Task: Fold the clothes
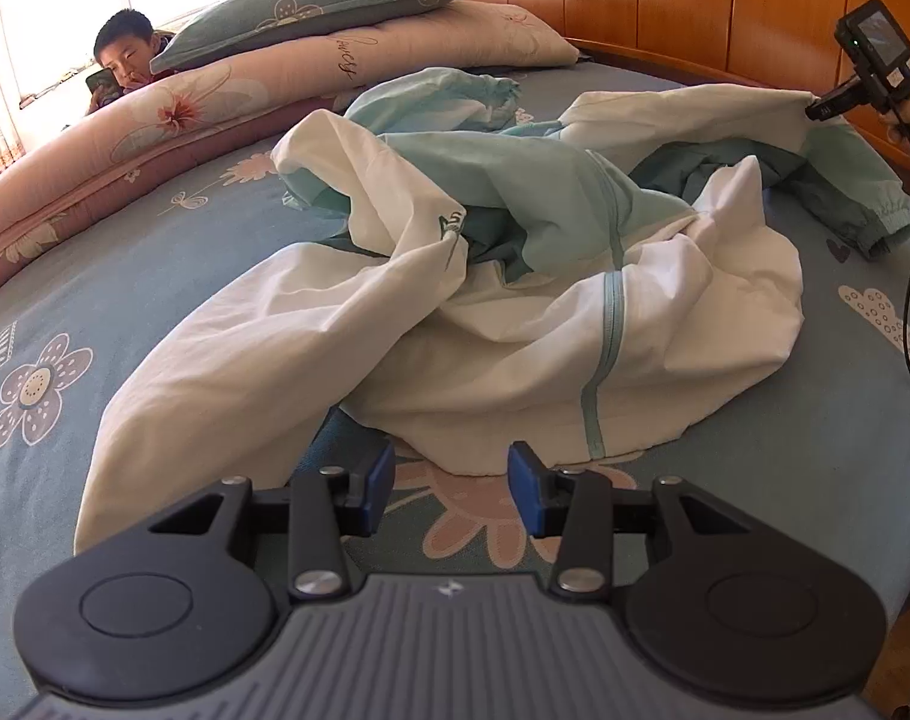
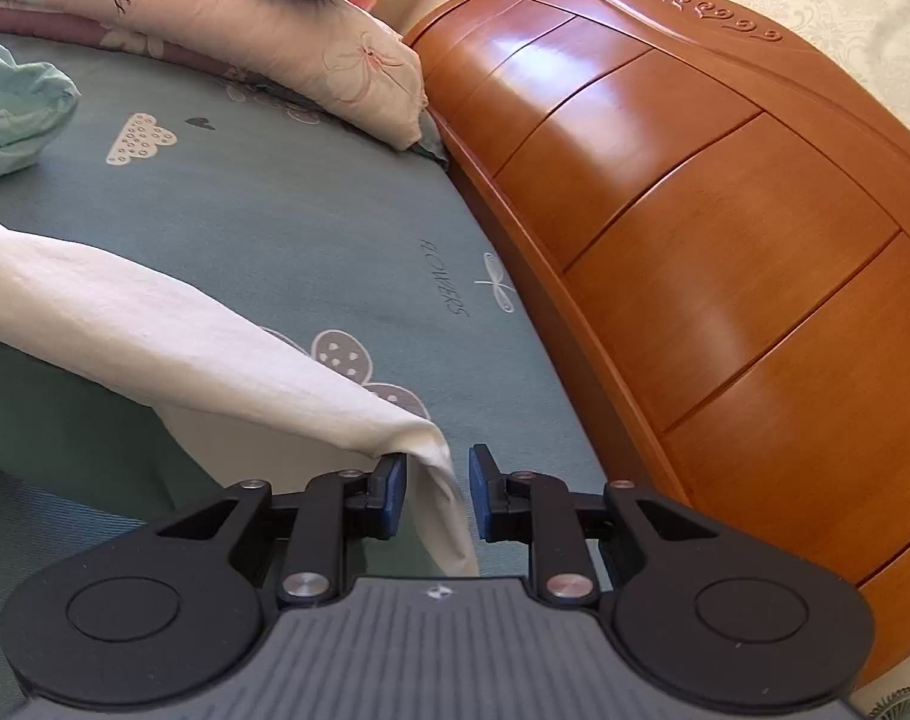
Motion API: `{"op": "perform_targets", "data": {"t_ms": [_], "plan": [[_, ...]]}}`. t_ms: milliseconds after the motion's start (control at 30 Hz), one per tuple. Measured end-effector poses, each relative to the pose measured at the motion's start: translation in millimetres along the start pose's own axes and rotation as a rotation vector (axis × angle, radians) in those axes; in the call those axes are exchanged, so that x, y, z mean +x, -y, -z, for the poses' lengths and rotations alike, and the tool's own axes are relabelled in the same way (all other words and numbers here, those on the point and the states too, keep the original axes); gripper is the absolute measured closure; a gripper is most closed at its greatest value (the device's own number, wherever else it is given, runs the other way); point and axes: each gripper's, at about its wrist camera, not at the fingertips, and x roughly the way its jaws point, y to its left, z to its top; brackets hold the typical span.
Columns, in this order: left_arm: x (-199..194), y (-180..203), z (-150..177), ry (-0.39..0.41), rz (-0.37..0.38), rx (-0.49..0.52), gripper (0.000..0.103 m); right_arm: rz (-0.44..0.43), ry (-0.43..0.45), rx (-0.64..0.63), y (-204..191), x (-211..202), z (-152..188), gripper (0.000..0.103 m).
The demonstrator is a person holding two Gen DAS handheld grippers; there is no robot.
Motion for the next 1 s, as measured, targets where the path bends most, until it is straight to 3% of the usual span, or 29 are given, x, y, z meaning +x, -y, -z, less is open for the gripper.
{"op": "perform_targets", "data": {"t_ms": [100,233,300,367,500,733,800,900,1000], "plan": [[6.3,0.5,1.2,-0.015,0.002,-0.004,0.060,-0.077,0.020,-0.007,1.3,-9.5,4.9,0.055],[12.9,1.3,-0.8,-0.025,0.007,-0.012,0.059,-0.199,0.082,0.005,10.0,-12.6,6.8,0.052],[16.3,3.4,-3.8,-0.026,0.009,-0.010,0.059,-0.250,0.122,-0.015,10.4,-10.1,5.4,0.042],[19.8,6.0,-7.4,-0.025,0.011,-0.008,0.058,-0.288,0.146,-0.046,7.1,-2.7,1.5,0.042],[29.2,9.2,-14.7,-0.027,0.013,-0.007,0.055,-0.253,0.127,-0.073,-6.9,30.3,-17.6,0.042],[53.0,3.1,-26.8,-0.045,-0.017,-0.042,0.055,-0.215,0.009,0.021,-27.5,113.8,-43.4,0.042],[57.8,-1.9,-30.7,-0.043,-0.028,-0.070,0.055,-0.177,-0.022,0.053,-32.5,135.4,-47.2,0.042],[64.4,-11.3,-36.0,-0.033,-0.049,-0.118,0.055,-0.190,-0.075,0.122,-33.7,163.0,-52.5,0.039],[70.0,-23.1,-38.7,-0.034,-0.057,-0.193,0.055,-0.174,-0.095,0.094,-41.5,174.7,-52.5,0.039]]}}
